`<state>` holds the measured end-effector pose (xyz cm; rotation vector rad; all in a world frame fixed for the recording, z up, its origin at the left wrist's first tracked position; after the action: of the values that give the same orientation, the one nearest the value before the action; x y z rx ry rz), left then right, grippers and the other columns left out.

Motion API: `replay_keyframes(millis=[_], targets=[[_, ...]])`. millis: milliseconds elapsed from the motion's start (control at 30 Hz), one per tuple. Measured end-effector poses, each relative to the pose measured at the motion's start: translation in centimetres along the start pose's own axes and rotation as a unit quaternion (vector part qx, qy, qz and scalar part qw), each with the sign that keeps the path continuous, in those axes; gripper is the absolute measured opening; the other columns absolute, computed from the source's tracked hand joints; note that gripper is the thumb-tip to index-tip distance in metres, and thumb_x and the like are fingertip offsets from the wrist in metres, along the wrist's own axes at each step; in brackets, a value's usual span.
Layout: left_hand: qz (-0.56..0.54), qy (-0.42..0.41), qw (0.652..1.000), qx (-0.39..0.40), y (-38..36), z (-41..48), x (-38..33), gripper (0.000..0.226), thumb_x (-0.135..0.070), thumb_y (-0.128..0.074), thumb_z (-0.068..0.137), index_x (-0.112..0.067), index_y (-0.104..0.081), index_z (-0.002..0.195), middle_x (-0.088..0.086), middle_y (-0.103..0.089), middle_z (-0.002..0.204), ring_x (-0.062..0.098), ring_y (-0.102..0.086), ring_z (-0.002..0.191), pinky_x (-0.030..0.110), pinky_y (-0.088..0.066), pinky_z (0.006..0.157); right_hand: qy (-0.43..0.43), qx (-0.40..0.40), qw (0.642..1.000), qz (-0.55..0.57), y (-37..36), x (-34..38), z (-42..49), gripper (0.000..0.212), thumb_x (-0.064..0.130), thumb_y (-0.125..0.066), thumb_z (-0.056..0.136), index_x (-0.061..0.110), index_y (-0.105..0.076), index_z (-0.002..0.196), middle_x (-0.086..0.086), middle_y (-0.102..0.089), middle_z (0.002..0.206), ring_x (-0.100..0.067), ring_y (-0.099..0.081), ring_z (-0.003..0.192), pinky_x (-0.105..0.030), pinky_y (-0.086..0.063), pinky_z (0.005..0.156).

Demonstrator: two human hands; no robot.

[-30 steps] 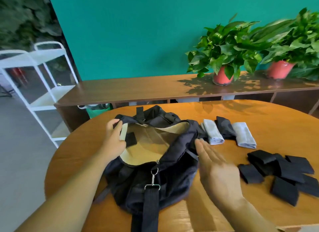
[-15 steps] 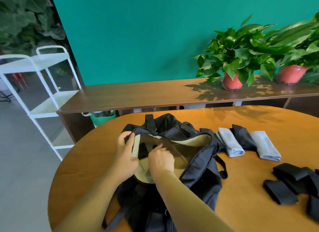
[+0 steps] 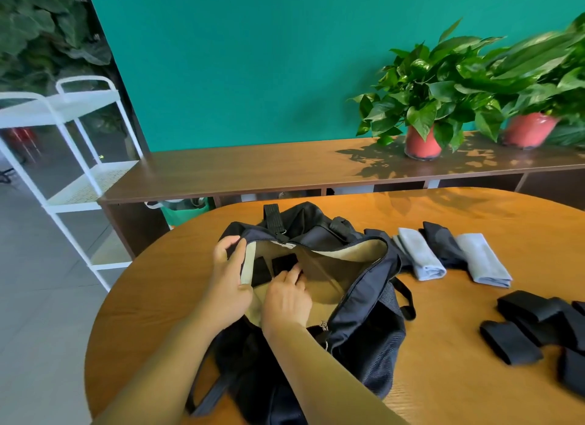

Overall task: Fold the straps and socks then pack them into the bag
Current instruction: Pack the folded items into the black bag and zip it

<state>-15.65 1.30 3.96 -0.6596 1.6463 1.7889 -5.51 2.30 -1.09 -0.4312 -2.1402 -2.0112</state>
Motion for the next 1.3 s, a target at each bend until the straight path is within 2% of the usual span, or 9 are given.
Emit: replay_keyframes(millis=[300, 467, 633, 767, 900, 1100, 1167, 1233, 1300], targets=[[-0.008, 0.009, 1.000, 0.013, -0.2, -0.3, -0.3, 0.087, 0.016, -0.052, 0.082, -0.016, -0.013, 0.153, -0.023, 0.000, 0.147, 0.009, -0.010, 0.142, 0.017, -0.015, 0.106, 0.044, 0.073, 0.996, -0.022, 0.5, -0.5, 1.4, 0.080, 0.014, -0.054, 0.091, 0.002, 0.000, 0.150, -0.020, 0.005, 0.157, -0.031, -0.015, 0.143, -0.037, -0.028, 0.111], [0.006, 0.017, 1.000, 0.014, 0.0, -0.2, -0.9, 0.086, 0.016, -0.049, 0.082, -0.015, -0.011, 0.153, -0.017, 0.002, 0.150, 0.011, -0.010, 0.142, 0.016, -0.014, 0.105, 0.077, 0.055, 0.995, -0.020, 3.1, -0.4, -0.1, 0.081, 0.013, -0.055, 0.090, 0.001, -0.001, 0.149, -0.020, 0.004, 0.157, -0.032, -0.015, 0.143, -0.038, -0.030, 0.110], [0.044, 0.016, 0.999, 0.008, -0.6, -0.6, -2.3, 0.083, 0.016, -0.048, 0.082, -0.010, -0.012, 0.152, -0.007, 0.002, 0.152, 0.014, -0.015, 0.140, 0.015, -0.019, 0.100, 0.150, -0.046, 0.988, 0.017, 7.6, -3.2, -4.6, 0.060, 0.007, -0.051, 0.087, 0.002, -0.028, 0.143, -0.018, -0.024, 0.151, -0.033, -0.031, 0.136, -0.039, -0.035, 0.103], [0.042, 0.041, 0.998, -0.004, -1.4, -0.8, -2.6, 0.081, 0.016, -0.050, 0.083, -0.008, -0.014, 0.152, -0.003, -0.001, 0.152, 0.021, -0.016, 0.141, 0.021, -0.022, 0.105, 0.190, -0.218, 0.956, 0.051, 10.3, -9.5, -7.8, 0.041, 0.000, -0.056, 0.065, 0.004, -0.061, 0.105, -0.015, -0.061, 0.116, -0.034, -0.059, 0.103, -0.035, -0.048, 0.078], [0.055, 0.074, 0.995, -0.032, -1.9, -0.4, -2.2, 0.083, 0.017, -0.053, 0.081, -0.007, -0.017, 0.152, -0.002, -0.004, 0.151, 0.025, -0.020, 0.141, 0.037, -0.019, 0.118, 0.126, -0.254, 0.959, 0.020, 10.3, -16.8, -9.3, 0.049, -0.003, -0.064, 0.060, 0.002, -0.065, 0.109, -0.018, -0.064, 0.117, -0.032, -0.063, 0.104, -0.035, -0.053, 0.083], [0.074, 0.073, 0.993, -0.052, -3.9, 0.5, -2.3, 0.077, 0.015, -0.052, 0.082, -0.001, -0.020, 0.150, 0.003, -0.009, 0.150, 0.022, -0.015, 0.139, 0.028, -0.013, 0.113, -0.088, -0.179, 0.977, -0.078, 9.1, -28.2, -11.0, 0.057, -0.002, -0.076, 0.051, -0.007, -0.066, 0.106, -0.029, -0.061, 0.117, -0.043, -0.061, 0.108, -0.047, -0.054, 0.086], [0.079, 0.076, 0.993, -0.054, -4.2, 0.7, -2.2, 0.075, 0.015, -0.052, 0.082, 0.000, -0.022, 0.149, 0.003, -0.010, 0.150, 0.021, -0.017, 0.137, 0.024, -0.015, 0.109, -0.133, -0.154, 0.975, -0.088, 9.0, -30.1, -11.5, 0.052, 0.005, -0.074, 0.064, -0.007, -0.062, 0.113, -0.028, -0.058, 0.123, -0.042, -0.057, 0.114, -0.048, -0.050, 0.093], [0.079, 0.079, 0.992, -0.056, -4.3, 0.8, -2.3, 0.074, 0.015, -0.052, 0.082, 0.001, -0.023, 0.148, 0.003, -0.011, 0.150, 0.022, -0.018, 0.137, 0.024, -0.017, 0.108, -0.140, -0.125, 0.977, -0.104, 8.7, -31.1, -11.6, 0.049, 0.016, -0.055, 0.085, -0.002, -0.050, 0.130, -0.022, -0.048, 0.136, -0.037, -0.043, 0.128, -0.045, -0.036, 0.108], [0.080, 0.081, 0.992, -0.057, -4.4, 0.8, -2.5, 0.074, 0.015, -0.052, 0.082, 0.001, -0.022, 0.149, 0.003, -0.010, 0.150, 0.021, -0.019, 0.137, 0.021, -0.016, 0.105, -0.121, -0.119, 0.979, -0.113, 8.5, -31.3, -11.4, 0.047, 0.024, -0.043, 0.092, 0.003, -0.047, 0.133, -0.016, -0.046, 0.139, -0.033, -0.037, 0.133, -0.042, -0.026, 0.113]])
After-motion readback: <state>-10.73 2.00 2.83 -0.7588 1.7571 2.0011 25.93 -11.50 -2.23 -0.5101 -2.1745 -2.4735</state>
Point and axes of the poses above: each hand's wrist, its own z-axis towards the middle knuckle, its own y-axis out of the back of the hand, x = y × z, the point moved 2 cm from there along z, towards the middle knuckle
